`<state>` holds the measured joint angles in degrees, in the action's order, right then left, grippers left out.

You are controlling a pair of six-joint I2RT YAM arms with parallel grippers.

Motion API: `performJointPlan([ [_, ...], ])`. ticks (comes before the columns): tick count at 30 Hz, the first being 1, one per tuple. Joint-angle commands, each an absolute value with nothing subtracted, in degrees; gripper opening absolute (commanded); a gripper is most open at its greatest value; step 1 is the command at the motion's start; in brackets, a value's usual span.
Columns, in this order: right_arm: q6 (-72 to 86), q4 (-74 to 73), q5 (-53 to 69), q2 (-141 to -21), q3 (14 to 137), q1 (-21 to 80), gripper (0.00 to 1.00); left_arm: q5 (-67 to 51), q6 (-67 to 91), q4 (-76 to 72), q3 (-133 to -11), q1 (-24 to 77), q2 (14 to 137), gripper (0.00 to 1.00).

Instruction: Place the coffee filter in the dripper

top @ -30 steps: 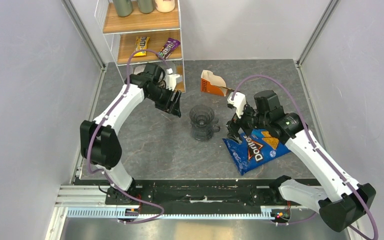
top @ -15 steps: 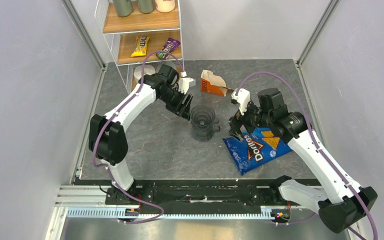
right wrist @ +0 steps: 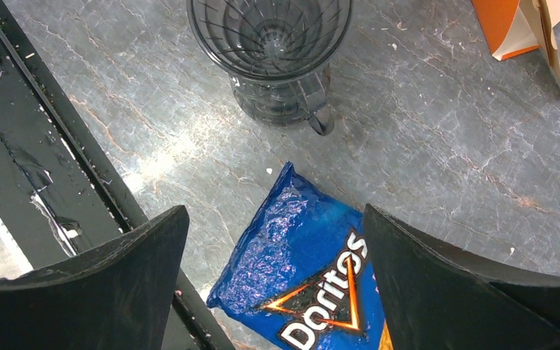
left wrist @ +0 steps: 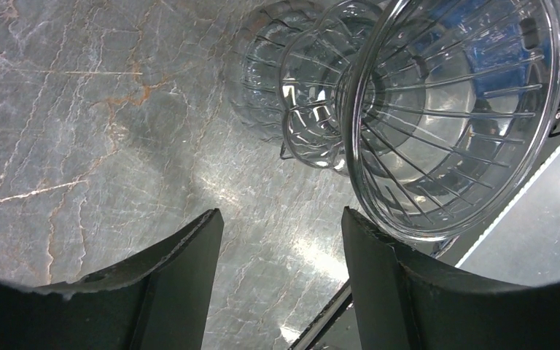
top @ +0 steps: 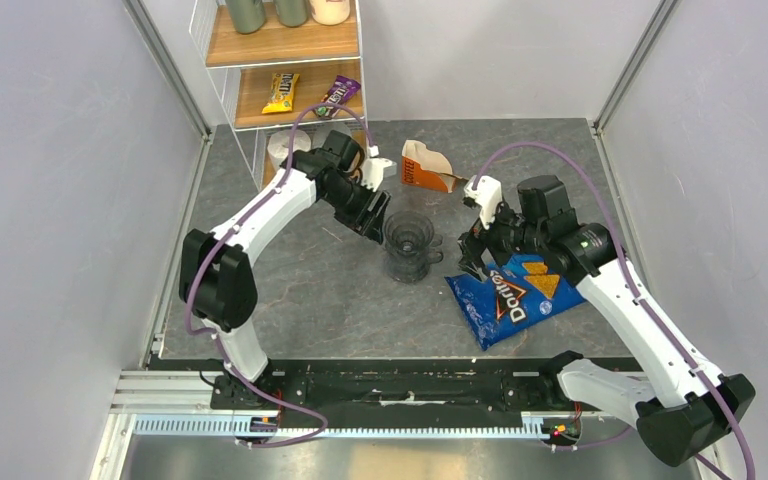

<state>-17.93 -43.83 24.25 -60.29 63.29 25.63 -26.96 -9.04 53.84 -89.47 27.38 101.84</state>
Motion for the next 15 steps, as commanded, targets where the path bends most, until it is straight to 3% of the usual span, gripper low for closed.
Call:
performJointPlan([
  [1, -17.33, -43.31, 24.83, -59.97, 66.35, 25.09, 0.97, -26.59, -10.02, 54.35, -89.57, 25.69, 100.38, 0.7],
  [6, -17.45, -43.35, 26.23, -61.98, 68.99, 22.39, 0.97, -29.69, -10.66, 55.67, -86.85, 19.28, 96.32, 0.77],
  [15, -23.6, -41.57, 39.51, -75.39, 80.85, 4.01, 0.95, -40.9, -10.84, 48.75, -81.74, 6.2, 78.2, 0.93],
])
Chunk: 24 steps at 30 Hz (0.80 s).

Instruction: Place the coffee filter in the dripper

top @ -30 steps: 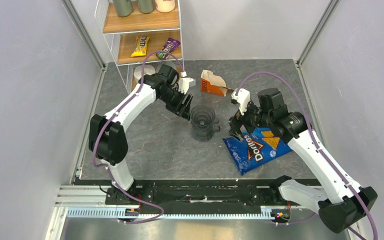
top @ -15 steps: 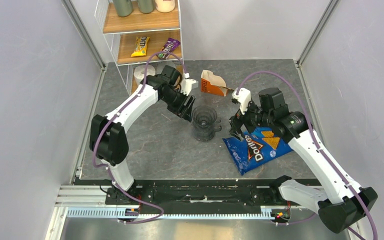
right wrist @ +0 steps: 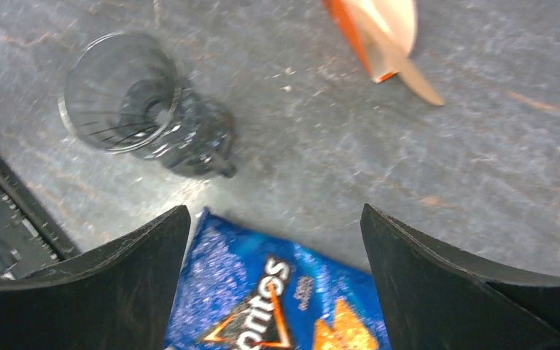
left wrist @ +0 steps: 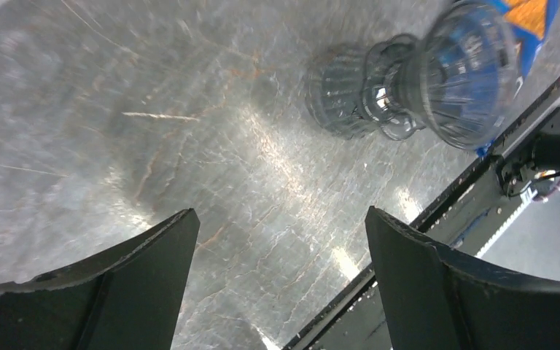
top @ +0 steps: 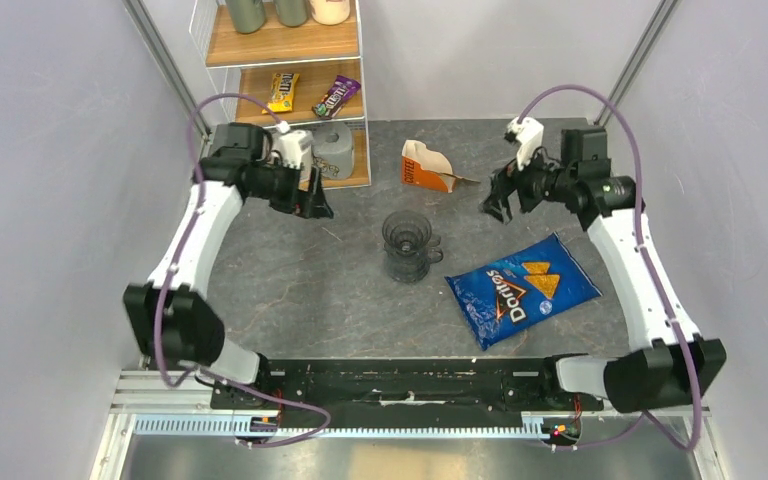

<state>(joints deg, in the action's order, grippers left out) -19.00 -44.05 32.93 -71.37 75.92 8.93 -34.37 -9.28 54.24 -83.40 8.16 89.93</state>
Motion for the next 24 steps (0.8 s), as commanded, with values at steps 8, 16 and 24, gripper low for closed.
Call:
performJointPlan([
  [8, -44.4, -34.21, 46.85, -85.48, 79.61, -2.02, 0.97, -37.46, -6.47, 35.68, -71.42, 6.06, 58.13, 0.98],
  [16, -69.04, -43.68, 44.13, -101.73, 91.54, -1.41, 0.96, -37.03, -9.32, 33.71, -67.88, 6.09, 59.35, 0.98],
  [24, -77.73, -38.23, 42.33, -111.62, 92.92, 2.54, 0.83, -38.21, -9.02, 30.26, -67.05, 6.06, 64.69, 0.92],
])
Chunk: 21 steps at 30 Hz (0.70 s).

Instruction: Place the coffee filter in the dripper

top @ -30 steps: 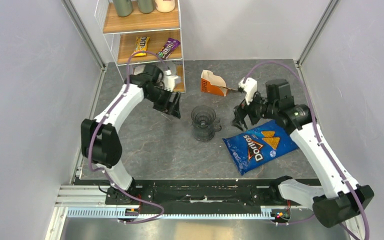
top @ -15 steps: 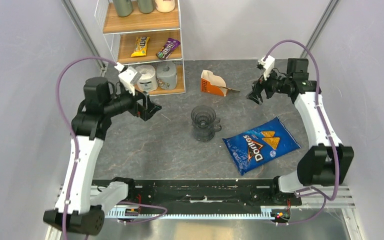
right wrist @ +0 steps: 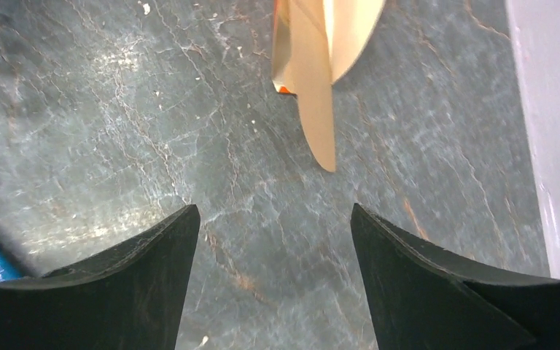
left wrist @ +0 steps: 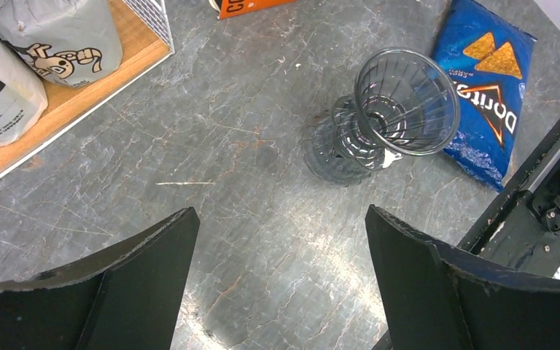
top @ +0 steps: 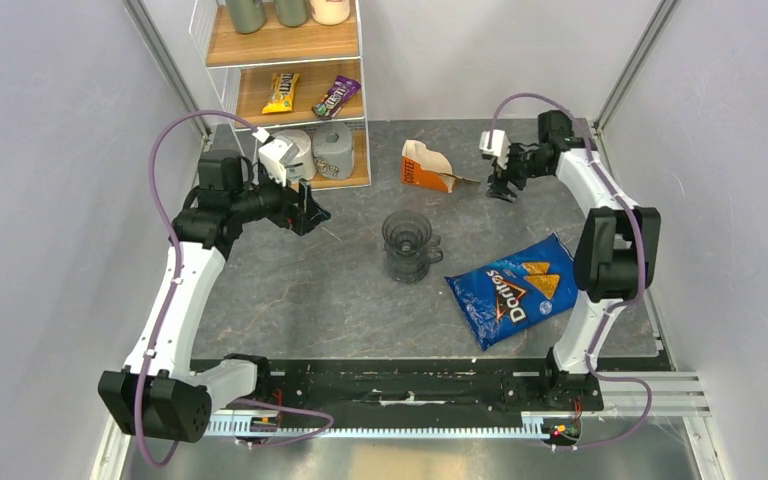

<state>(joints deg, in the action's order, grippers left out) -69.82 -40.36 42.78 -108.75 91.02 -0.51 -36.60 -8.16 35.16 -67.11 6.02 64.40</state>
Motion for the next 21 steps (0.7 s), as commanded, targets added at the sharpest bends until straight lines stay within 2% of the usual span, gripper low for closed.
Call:
performJointPlan([
  [1, -78.32, -38.04, 42.07, -112.5, 93.11, 3.2, 0.81, -38.07, -8.95, 30.24, -67.1, 6.06, 65.12, 0.92],
  [7, -75.09, -30.13, 39.99, -117.55, 93.96, 5.04, 0.73, -37.72, -8.67, 30.13, -66.78, 5.98, 65.67, 0.9],
  [12, -74.21, -30.5, 38.76, -120.48, 97.02, 5.05, 0.68, -37.51, -9.42, 30.66, -66.71, 5.98, 65.66, 0.9],
  [21, -74.93, -30.45, 37.59, -124.48, 100.57, 5.23, 0.51, -37.49, -9.3, 30.19, -65.74, 5.99, 65.78, 0.89],
])
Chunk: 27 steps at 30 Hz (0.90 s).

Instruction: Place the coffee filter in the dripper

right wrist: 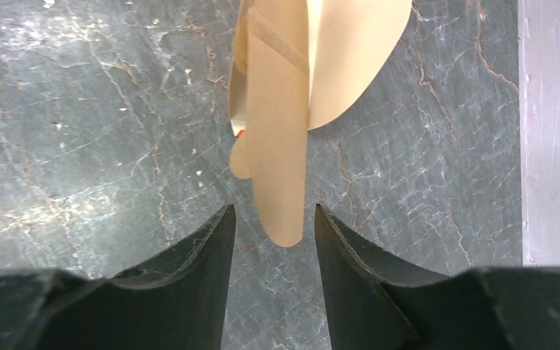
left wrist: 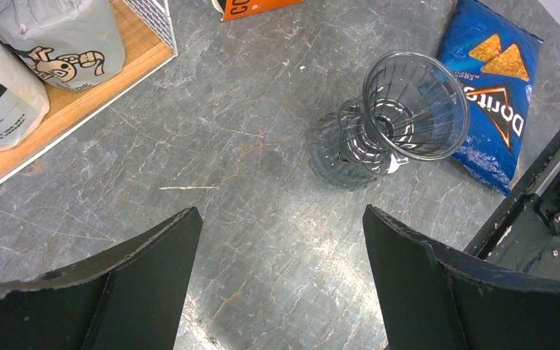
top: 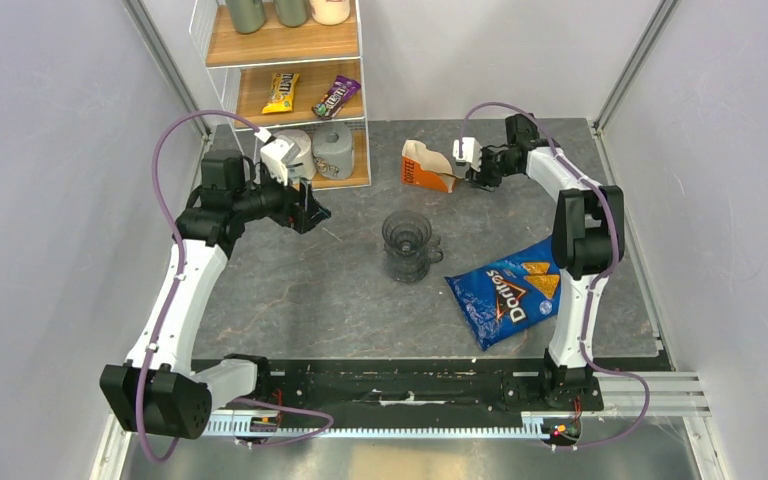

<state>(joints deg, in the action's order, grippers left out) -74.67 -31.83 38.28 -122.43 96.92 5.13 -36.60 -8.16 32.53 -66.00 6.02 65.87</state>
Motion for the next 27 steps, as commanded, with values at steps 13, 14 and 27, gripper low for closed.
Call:
performJointPlan([
  [13, -72.65, -30.98, 36.1, -127.82, 103.93, 5.62, 0.37, -37.27, -9.24, 30.15, -65.37, 5.98, 66.18, 0.89],
  [14, -72.52, -31.36, 36.11, -128.06, 104.47, 5.53, 0.36, -37.35, -9.35, 30.15, -65.39, 5.98, 66.28, 0.89],
  [27, -72.16, -31.65, 35.76, -130.8, 107.77, 5.51, 0.25, -37.71, -10.65, 30.41, -65.31, 5.94, 66.83, 0.89],
])
